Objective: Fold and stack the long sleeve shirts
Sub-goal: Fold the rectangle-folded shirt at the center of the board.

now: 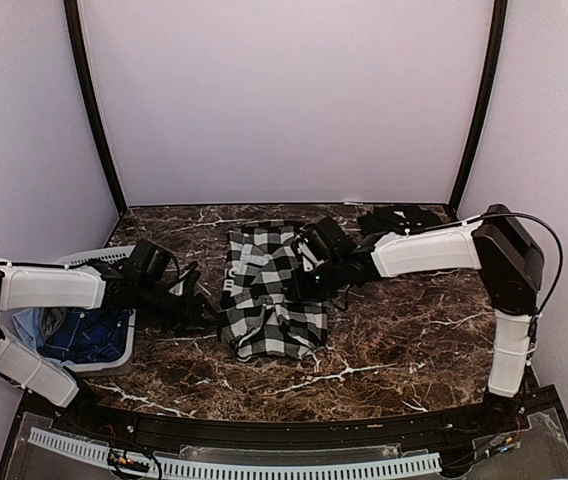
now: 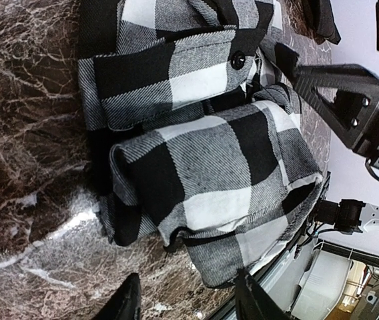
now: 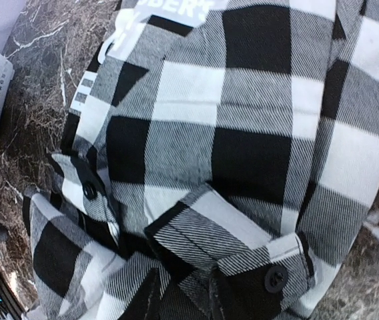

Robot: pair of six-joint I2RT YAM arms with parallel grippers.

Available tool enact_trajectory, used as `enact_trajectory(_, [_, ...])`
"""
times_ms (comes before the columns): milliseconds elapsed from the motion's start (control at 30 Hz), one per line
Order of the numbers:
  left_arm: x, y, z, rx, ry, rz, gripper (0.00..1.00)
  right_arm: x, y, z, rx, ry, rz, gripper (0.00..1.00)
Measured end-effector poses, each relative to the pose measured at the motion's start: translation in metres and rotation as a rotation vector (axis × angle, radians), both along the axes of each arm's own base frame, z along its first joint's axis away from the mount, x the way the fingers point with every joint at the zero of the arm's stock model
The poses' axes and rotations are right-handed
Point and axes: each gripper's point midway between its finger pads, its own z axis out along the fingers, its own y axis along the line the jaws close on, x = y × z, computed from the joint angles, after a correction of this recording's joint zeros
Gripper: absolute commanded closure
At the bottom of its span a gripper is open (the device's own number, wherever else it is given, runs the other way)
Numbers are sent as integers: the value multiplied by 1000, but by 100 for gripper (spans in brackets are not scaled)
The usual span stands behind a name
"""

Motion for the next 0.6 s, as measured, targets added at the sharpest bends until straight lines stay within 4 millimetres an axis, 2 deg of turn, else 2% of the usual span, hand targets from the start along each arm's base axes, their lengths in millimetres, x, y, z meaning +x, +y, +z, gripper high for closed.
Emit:
enact_trajectory(200, [-9,-2,1,0,1,-23,54,38,20,-2,-33,-59,-1,71])
enact_trajectory(367, [-17,-4,2,-12,-4,-54,53,60,18,-6,-71,-74,-11,53])
enact_trajectory(467, [-28,-6,-3,-8,9,-85,52,69,15,5,-88,-100,-17,38])
enact_trajectory(600, [-43,-9,-11,0,29,-130,50,77,10,19,-105,-149,-30,29])
